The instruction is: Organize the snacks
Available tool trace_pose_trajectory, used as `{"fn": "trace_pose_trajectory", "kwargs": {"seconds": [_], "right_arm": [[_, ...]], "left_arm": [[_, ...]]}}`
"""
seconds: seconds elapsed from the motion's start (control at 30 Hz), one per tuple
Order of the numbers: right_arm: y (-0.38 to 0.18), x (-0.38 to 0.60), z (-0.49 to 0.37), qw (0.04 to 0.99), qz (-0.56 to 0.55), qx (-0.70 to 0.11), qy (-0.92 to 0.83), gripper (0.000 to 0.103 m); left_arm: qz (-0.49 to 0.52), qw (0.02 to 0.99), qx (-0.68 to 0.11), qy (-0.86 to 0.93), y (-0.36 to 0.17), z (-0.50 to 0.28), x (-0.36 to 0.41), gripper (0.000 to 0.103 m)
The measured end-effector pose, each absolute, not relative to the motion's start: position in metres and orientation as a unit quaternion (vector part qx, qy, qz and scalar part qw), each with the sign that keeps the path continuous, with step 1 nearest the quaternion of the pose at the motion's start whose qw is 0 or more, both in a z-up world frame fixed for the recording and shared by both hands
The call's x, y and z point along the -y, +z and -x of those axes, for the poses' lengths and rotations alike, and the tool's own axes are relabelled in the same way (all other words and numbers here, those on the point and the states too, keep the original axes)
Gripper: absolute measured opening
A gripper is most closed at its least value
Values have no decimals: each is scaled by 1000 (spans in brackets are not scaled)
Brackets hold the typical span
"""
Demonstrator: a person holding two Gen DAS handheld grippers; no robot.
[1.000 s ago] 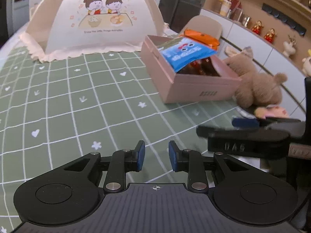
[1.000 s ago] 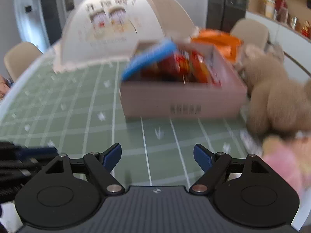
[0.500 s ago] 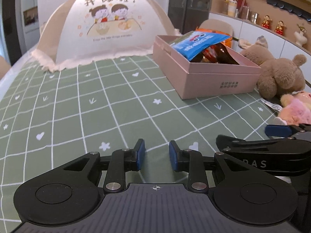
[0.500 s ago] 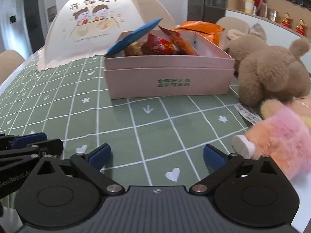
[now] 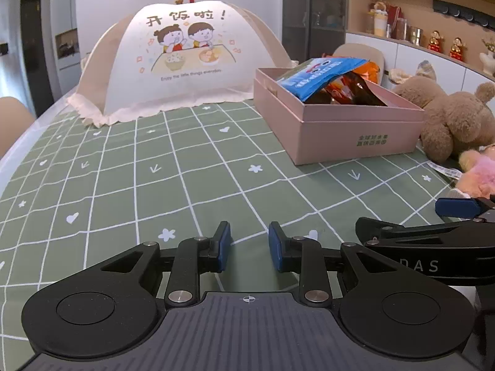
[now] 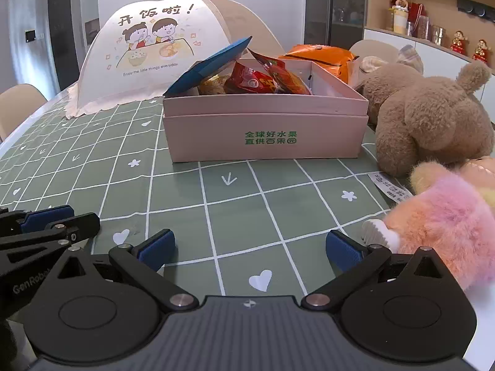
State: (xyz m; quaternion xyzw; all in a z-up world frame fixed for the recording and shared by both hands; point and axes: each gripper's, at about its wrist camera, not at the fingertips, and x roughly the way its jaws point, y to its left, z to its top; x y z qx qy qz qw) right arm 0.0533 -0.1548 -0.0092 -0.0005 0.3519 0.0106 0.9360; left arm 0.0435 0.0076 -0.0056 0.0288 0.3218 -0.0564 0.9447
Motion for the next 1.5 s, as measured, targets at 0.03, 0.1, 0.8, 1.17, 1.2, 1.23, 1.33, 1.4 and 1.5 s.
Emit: {"fn": "trace_pose_trajectory", "kwargs": {"seconds": [0.03,0.1,0.8,1.17,1.2,1.23,1.33,1.4,1.5], "right_arm": [[-9,155,-53,936,1,-352,11,103],[-9,155,-54,936,1,-352,11,103],[-9,154,-54,936,0,-352,10,103],[-9,154,-54,936,0,-352,10,103],[-9,154,-54,936,0,-352,10,103],[-9,154,-54,936,0,-352,10,103],[-9,154,-54,936,0,-352,10,103],[-9,154,-54,936,0,-352,10,103],[-9,154,-54,936,0,-352,10,103]], "left_arm": [[-28,945,-322,-57,-6,-44,-8,31],[-30,945,-321,-57,-6,-44,-8,31],[-38,945,-318,-60,-6,-42,-6,31],[-39,946,-318,-60,-6,-42,-6,31],[-39,946,-318,-60,-6,-42,-6,31],[-39,946,-318,-60,-6,-42,-6,31],[-39,946,-318,-60,-6,-42,-6,31],[-39,946,-318,-60,-6,-42,-6,31],[-39,946,-318,-60,-6,-42,-6,31]]}}
